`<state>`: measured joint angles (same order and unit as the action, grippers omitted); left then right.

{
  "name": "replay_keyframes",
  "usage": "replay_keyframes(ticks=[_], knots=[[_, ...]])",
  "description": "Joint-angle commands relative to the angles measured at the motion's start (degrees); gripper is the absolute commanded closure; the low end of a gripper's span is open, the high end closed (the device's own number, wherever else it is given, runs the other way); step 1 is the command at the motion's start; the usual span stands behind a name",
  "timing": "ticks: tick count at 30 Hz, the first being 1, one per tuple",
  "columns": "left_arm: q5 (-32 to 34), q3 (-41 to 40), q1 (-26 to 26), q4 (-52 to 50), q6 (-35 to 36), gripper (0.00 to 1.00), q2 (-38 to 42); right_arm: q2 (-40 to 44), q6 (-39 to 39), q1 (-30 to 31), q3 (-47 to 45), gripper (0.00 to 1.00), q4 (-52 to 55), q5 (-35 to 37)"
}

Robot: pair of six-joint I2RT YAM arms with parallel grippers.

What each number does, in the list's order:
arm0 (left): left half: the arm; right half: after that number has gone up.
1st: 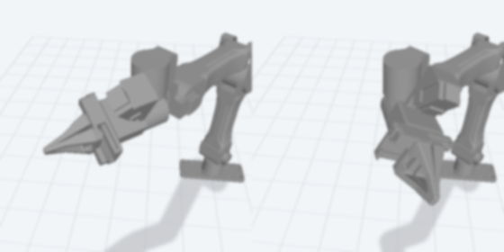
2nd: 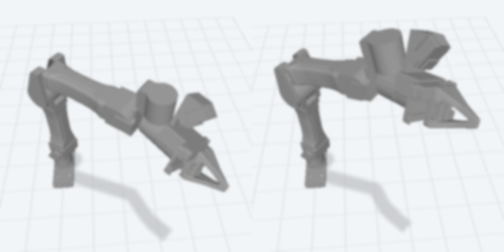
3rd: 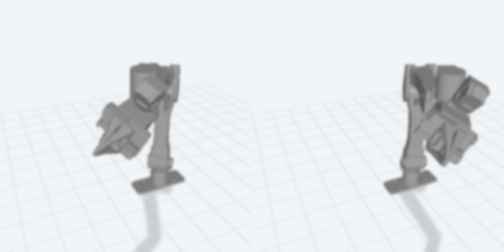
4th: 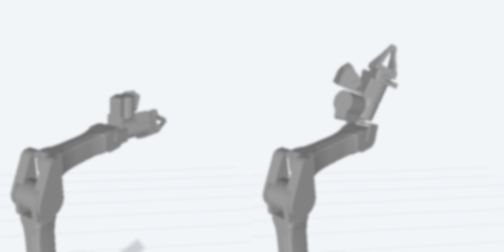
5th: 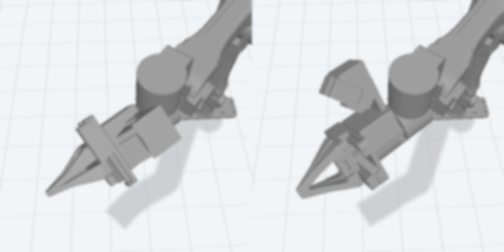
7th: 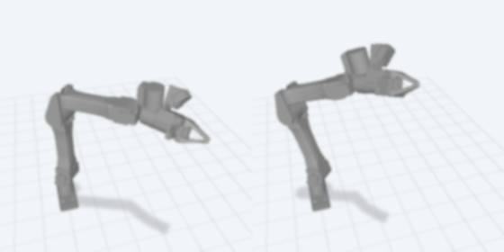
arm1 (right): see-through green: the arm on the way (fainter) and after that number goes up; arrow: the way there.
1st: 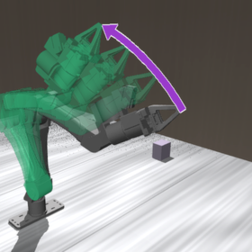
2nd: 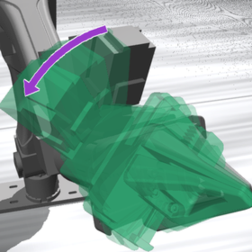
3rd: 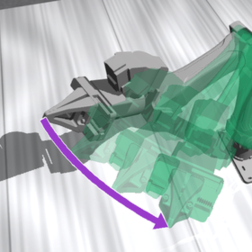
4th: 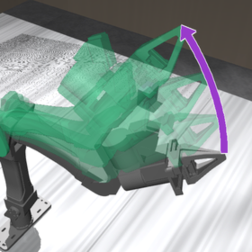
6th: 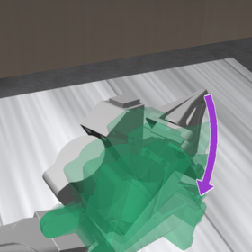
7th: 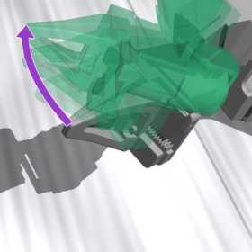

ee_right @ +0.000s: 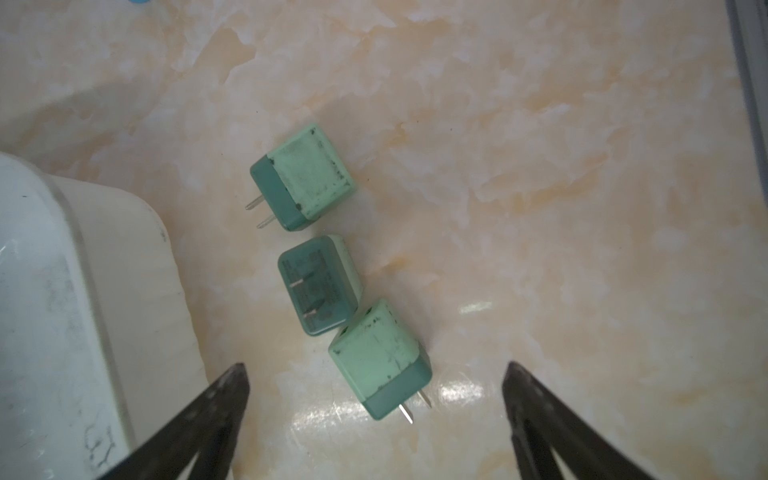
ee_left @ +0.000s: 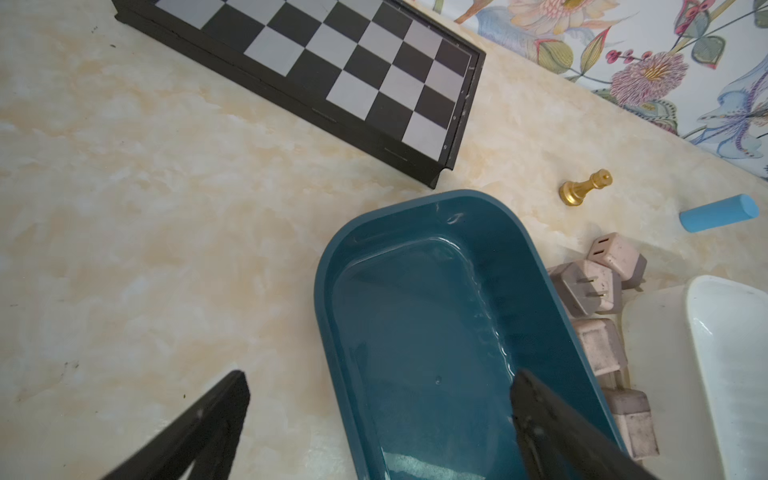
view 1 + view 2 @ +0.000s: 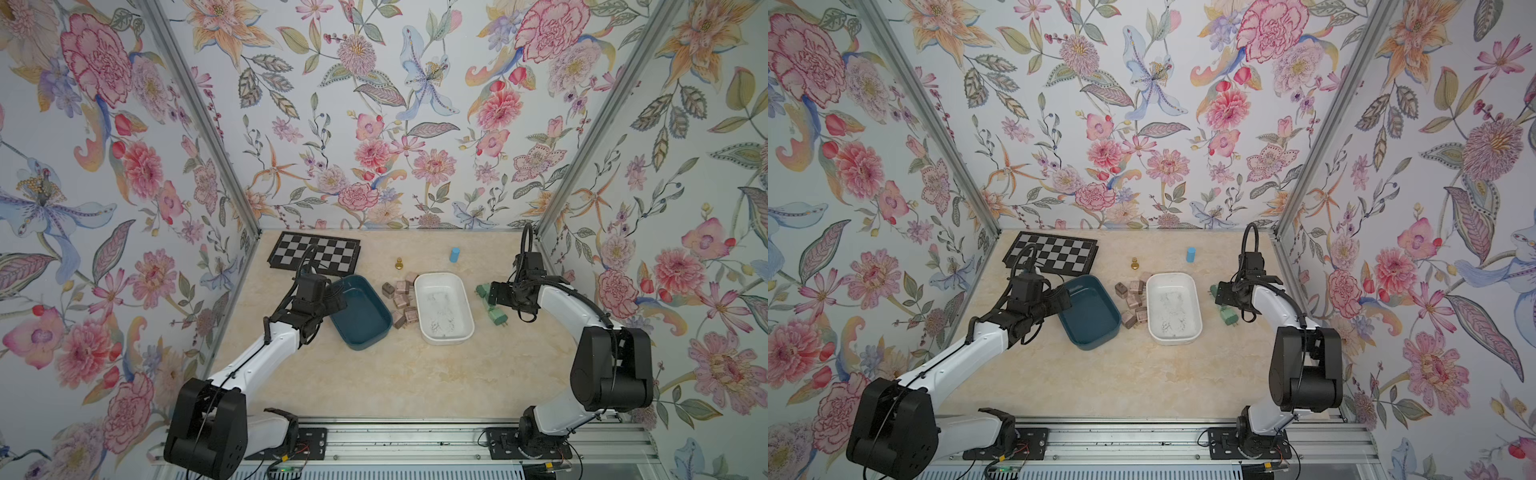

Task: Place the plugs by color into the storage box
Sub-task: Pick up the plug from the center of the board.

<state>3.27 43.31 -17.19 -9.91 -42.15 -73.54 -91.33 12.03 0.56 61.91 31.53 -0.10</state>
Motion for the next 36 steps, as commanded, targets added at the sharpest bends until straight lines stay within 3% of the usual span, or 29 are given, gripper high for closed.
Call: replay_keyframes(ticks=[1, 19, 31, 36], knots=[[0.0, -1.0, -0.4, -0.4, -2.3, 0.01, -1.1, -1.1, -0.6, -0.1, 1.4, 0.04, 6.0, -3.1], [-0.7, -2.3, -0.5, 1.2, -2.0, 0.01, -2.7, -8.7, -2.5, 4.3, 2.2, 0.19, 6.4, -5.8], [-1.4, -2.3, -0.5, 1.9, -2.1, 0.0, -2.9, -9.6, -3.4, 3.6, 4.2, 0.13, 6.4, -2.5], [-1.6, -2.6, -0.5, 1.6, -2.2, 0.0, -2.3, -13.6, -5.1, 3.7, 7.1, 0.18, 6.4, -2.5]])
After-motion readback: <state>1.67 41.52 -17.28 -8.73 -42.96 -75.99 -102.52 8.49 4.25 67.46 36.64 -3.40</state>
